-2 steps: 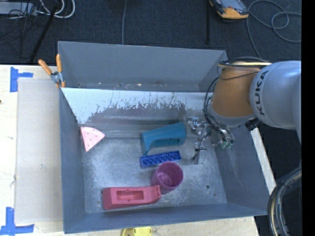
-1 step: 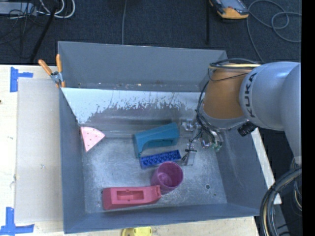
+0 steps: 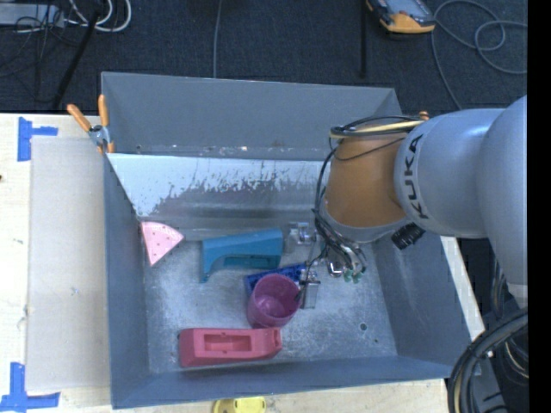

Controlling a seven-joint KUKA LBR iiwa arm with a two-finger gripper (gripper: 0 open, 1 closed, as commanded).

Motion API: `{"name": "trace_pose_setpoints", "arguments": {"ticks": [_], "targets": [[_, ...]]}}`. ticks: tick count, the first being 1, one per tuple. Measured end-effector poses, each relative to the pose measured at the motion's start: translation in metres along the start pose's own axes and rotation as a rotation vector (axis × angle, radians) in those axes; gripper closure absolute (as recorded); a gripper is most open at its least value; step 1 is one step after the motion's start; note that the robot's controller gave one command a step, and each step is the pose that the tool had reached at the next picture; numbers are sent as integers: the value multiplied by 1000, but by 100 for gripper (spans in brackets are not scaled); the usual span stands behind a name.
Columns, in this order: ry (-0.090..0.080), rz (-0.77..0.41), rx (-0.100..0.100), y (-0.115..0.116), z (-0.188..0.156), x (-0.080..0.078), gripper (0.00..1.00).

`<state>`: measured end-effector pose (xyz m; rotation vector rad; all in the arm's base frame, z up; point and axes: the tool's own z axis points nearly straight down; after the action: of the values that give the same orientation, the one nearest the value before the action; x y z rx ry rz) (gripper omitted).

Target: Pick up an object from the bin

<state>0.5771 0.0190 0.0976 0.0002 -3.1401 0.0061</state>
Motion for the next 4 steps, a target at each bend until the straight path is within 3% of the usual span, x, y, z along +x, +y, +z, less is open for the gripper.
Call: {"name": "trace_pose_setpoints", "arguments": {"ticks": [1, 2, 4], "targets": [[1, 172, -4, 13, 22, -27, 0], [-29, -330, 0, 30, 24, 22, 100], [-23, -329, -1, 30, 19, 23, 100]]}}
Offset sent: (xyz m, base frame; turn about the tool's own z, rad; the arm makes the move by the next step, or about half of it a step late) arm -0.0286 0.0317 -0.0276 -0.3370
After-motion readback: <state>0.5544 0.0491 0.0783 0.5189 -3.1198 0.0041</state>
